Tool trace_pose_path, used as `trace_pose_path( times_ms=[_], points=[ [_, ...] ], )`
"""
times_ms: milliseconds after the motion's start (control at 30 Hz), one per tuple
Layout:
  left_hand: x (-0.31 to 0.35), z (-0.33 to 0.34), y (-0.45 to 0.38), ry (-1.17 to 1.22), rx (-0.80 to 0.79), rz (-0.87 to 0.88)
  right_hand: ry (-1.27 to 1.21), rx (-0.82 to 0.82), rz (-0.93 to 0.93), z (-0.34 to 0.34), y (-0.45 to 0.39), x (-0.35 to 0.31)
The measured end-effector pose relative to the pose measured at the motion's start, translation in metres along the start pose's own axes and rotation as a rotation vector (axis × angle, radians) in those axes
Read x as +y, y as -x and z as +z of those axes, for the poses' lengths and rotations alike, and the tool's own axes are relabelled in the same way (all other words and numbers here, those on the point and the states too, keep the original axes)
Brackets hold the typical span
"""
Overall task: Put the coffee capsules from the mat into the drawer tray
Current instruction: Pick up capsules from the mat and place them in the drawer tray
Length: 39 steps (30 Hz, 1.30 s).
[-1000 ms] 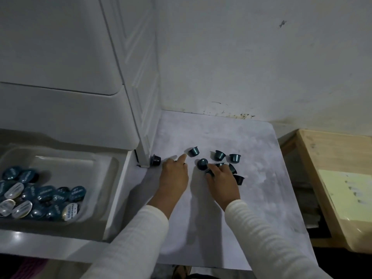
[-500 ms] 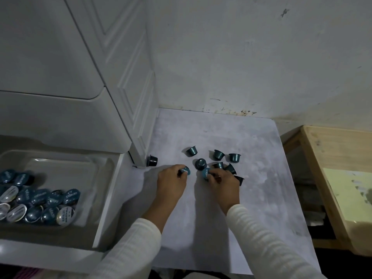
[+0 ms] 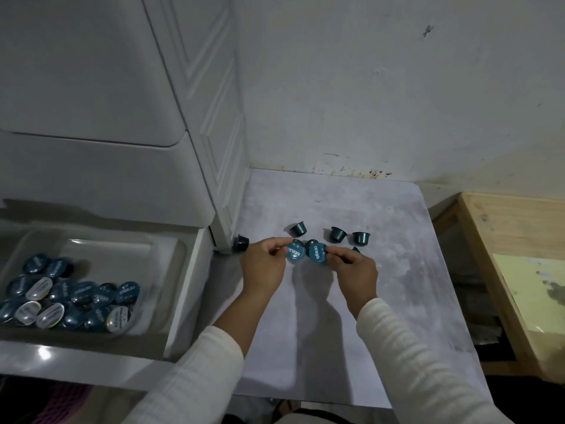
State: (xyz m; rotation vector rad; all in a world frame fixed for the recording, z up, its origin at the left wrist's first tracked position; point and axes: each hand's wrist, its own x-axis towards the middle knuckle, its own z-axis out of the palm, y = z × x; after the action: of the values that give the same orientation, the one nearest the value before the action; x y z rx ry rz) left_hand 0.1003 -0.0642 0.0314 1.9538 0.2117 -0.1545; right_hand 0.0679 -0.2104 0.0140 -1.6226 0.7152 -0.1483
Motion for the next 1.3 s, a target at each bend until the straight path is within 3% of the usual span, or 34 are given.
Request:
trace_pose_path(
  times_ms=[233,567,933,1300],
  points=[
    [0.036,-0.046,0.007,0.272,-0.024,0.065,-0.194,-0.052,-0.096,0.009,0.028,-0.051],
    [0.032,-0.182,0.016,0.409,-0.045,0.15,-0.227,-0.205,-0.211,0.071,0.098,-0.104],
    [-0.049,-0.347,-0.026,0.04,-0.118,0.005,-0.068,-0.414,-0.164,0.221,0.164,-0.099],
    [-0.094,-0.381,-0.085,-0.329,-0.209,-0.048,0.147,-0.364,0.099,0.315,0.148,-0.066]
  ],
)
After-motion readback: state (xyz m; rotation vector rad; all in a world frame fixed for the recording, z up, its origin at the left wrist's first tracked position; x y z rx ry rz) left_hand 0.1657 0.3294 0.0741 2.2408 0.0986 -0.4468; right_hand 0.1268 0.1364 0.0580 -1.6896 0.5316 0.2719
